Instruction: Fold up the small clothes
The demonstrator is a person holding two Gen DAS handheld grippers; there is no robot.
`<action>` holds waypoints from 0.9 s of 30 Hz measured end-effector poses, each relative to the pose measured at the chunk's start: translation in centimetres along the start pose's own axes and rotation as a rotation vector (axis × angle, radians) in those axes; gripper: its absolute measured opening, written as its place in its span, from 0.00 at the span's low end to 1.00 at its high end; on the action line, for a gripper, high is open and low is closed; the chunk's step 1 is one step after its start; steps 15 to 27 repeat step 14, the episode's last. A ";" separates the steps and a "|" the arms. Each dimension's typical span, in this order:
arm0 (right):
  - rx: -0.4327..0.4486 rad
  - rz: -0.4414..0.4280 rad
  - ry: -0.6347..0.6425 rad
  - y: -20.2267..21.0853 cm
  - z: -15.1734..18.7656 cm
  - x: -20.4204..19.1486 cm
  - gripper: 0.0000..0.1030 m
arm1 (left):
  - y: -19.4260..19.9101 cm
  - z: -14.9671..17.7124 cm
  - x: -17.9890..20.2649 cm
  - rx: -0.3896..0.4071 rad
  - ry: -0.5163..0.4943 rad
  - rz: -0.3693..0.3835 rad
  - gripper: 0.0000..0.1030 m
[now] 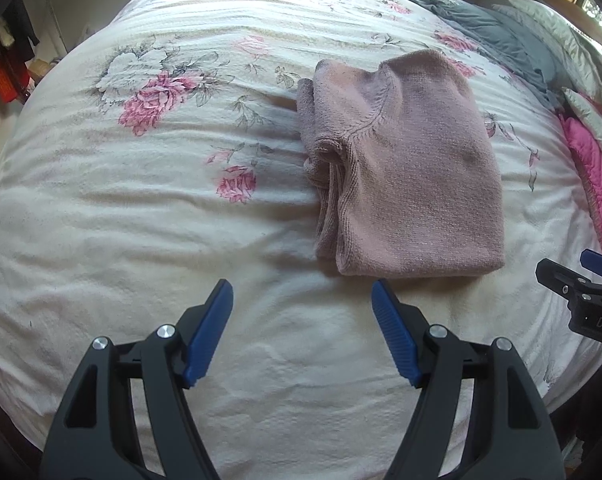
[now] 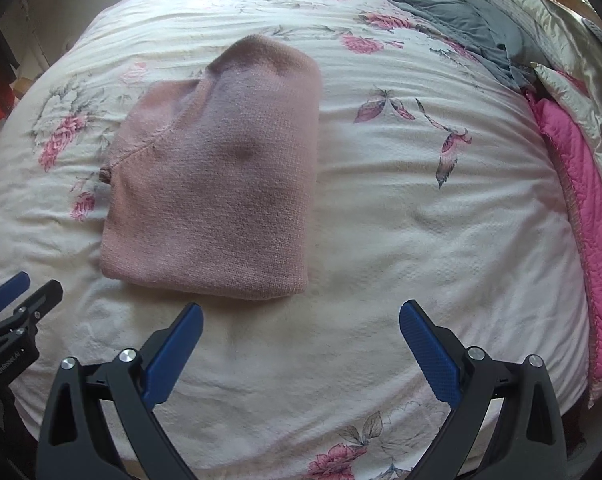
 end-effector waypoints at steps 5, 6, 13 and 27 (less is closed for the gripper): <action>-0.008 -0.007 -0.019 -0.4 0.1 0.3 0.96 | 0.0 0.0 0.2 0.004 -0.007 0.005 0.69; -0.009 -0.009 -0.021 -0.4 0.1 0.3 0.96 | 0.0 0.0 0.2 0.005 -0.010 0.008 0.69; -0.021 -0.033 -0.057 -0.7 0.2 0.7 0.96 | -0.1 0.1 0.6 0.003 -0.013 0.015 0.70; -0.022 -0.031 -0.057 -0.7 0.3 0.7 0.96 | -0.1 0.1 0.6 0.002 -0.013 0.016 0.70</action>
Point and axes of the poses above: each gripper's, at about its wrist camera, not at the fingertips, and y roughly against the way its jaws point, x to its right, z to its underside, the point moved 8 cm from there along -y, roughly the way its jaws point, and after that the axes turned 14 degrees about y, right-handed, at the moved point
